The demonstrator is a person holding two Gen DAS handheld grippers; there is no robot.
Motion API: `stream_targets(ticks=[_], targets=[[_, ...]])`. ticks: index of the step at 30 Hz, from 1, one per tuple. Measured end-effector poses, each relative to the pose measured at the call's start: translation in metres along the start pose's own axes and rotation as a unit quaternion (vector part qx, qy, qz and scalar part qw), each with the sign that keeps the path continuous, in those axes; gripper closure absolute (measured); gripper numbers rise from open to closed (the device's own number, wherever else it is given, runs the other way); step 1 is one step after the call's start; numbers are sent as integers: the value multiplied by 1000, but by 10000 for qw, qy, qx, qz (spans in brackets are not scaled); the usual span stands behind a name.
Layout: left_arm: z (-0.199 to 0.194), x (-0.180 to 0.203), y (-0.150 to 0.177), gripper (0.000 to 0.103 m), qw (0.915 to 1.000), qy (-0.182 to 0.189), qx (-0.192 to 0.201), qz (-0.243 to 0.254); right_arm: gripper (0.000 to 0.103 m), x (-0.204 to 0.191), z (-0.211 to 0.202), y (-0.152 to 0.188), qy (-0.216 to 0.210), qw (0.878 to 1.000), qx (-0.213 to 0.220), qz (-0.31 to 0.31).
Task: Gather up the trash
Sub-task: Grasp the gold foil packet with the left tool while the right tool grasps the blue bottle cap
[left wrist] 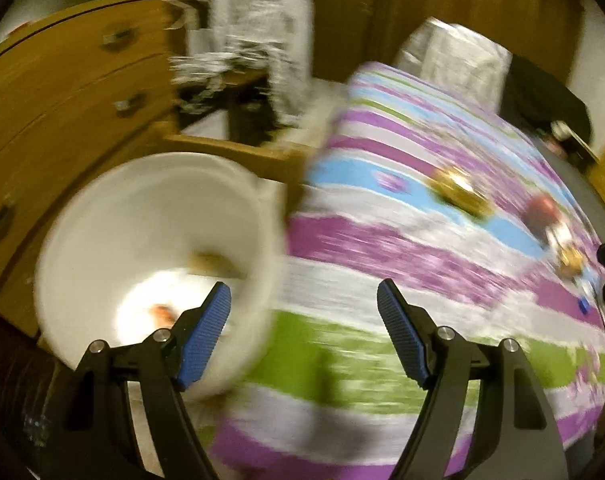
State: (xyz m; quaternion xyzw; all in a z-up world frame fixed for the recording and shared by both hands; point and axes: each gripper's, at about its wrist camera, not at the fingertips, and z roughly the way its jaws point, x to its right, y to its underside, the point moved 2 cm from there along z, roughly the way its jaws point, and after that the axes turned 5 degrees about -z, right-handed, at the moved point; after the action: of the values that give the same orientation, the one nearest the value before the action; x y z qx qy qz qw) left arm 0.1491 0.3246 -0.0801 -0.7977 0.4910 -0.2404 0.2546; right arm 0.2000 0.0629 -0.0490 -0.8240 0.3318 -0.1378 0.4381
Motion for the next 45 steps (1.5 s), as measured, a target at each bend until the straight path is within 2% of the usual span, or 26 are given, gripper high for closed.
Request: stream_targets(ticks=[5,10,14,18,20,24,28,34,38,39,40,43,45], targets=[[17,80,17,31,9961,478,-210,713,33,77,-47,72,499,9969,-222,570],[33,163,36,31,9842,859,-361,1507,33,149,-81,130,1066,9882,-351,1046],[45,211,42,31,9726,1113,-464,1986,33,199,-81,155,1529,9785,-625,1238],[57,247,45,31,9637,1324,-547,2252,33,240,-65,164,1697,9725,-930,1298],[65,263,43,31,9605,1372,-583,2349,37,252,-54,163,1715,9710,-1084,1262],[76,292,41,31,9504,1530,-587,2644,45,269,-26,158,1612,9691,-1396,1240],[85,326,35,31,9308,1770,-546,3150,62,275,-15,157,1428,9708,-1399,1329],[100,372,20,27,9085,2027,-484,3623,62,278,-41,171,1241,9722,-1255,1540],[110,399,22,27,8860,2248,-571,4016,61,280,-63,186,1151,9707,-1082,1810],[113,407,26,27,8772,2265,-597,4192,61,279,-66,190,1135,9707,-1058,1836],[115,413,30,27,8708,2255,-622,4324,61,279,-67,192,1118,9707,-1024,1862],[123,425,39,27,8603,2090,-641,4605,61,280,-66,195,1107,9707,-953,1910],[128,429,44,27,8572,1933,-603,4734,61,280,-66,196,1086,9708,-928,1929]])
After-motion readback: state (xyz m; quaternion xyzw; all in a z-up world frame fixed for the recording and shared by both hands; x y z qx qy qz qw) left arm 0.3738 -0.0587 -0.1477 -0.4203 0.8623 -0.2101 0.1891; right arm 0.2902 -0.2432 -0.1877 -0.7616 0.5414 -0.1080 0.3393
